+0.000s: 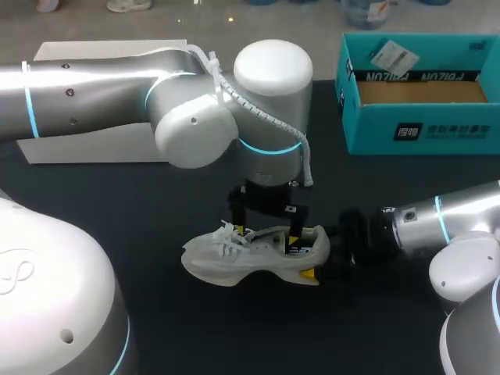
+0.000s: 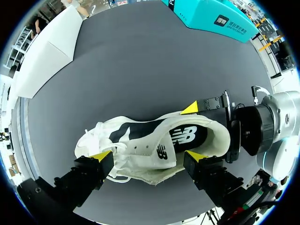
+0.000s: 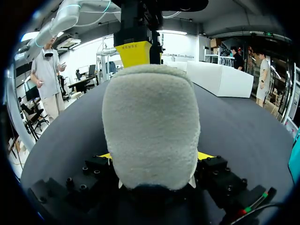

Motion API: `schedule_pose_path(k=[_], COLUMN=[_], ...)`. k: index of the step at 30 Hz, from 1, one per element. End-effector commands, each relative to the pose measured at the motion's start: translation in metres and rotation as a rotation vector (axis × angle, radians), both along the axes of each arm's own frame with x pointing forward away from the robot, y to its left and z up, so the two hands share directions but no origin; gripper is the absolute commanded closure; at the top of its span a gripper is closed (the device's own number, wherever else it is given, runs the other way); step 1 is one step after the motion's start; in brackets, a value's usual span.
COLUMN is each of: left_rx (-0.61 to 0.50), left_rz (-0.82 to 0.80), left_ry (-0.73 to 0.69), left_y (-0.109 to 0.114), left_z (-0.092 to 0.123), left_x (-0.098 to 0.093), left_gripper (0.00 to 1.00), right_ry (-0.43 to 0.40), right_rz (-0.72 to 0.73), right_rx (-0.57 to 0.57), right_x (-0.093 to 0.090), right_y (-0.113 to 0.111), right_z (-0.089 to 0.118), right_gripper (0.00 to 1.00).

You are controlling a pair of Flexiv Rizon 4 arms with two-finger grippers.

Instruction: Take the shoe out of the shoebox, open the shoe tongue, remove and reinsert the insole, then place the shoe into the shoebox

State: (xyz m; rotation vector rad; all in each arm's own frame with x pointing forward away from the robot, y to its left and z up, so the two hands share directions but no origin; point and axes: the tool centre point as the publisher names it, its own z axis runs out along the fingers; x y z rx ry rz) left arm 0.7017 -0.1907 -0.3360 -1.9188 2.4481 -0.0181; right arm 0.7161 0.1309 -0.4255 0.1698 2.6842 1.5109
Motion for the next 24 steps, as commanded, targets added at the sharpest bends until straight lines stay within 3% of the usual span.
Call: schedule_pose_path(k=[1,5,10,16,21,22,24], left_rx=[0.067,0.104,0.166,0.213,0.175,0.171,0.144], left_rz=[0.008,0.008,0.007,-0.011,0.055,0.062,0.073], left_ry=[-0.027,-0.081,-0.118,-0.073,-0.026,-0.020,-0.007], left_y=[-0.015,-0.013,0.004,0.029,0.048,0.051,0.054], left_z=[-0.010,-0.013,-0.012,-0.004,0.009,0.011,0.014], left_x=[0.003,0.005,0.008,0.004,0.004,0.005,0.004], left_gripper=[0.00,0.00,0.00,0.00,0.00,0.22,0.57], right_ry=[0.001,0.001,0.001,0.001,0.001,0.001,0.001], right_rz=[-0.001,-0.001,-0.001,-0.001,-0.001,-0.001,-0.001], right_rx=[-0.008,-0.008,-0.008,-0.008,-0.008,-0.008,-0.008], right_x=[0.000,0.000,0.000,0.000,0.000,0.000,0.000], right_y=[0.003,0.003,0.003,0.003,0.003,0.003,0.003], right_z=[-0.001,-0.001,-0.001,-0.001,-0.001,-0.001,-0.001], right_gripper=[1.00,1.00,1.00,1.00,1.00,1.00,1.00])
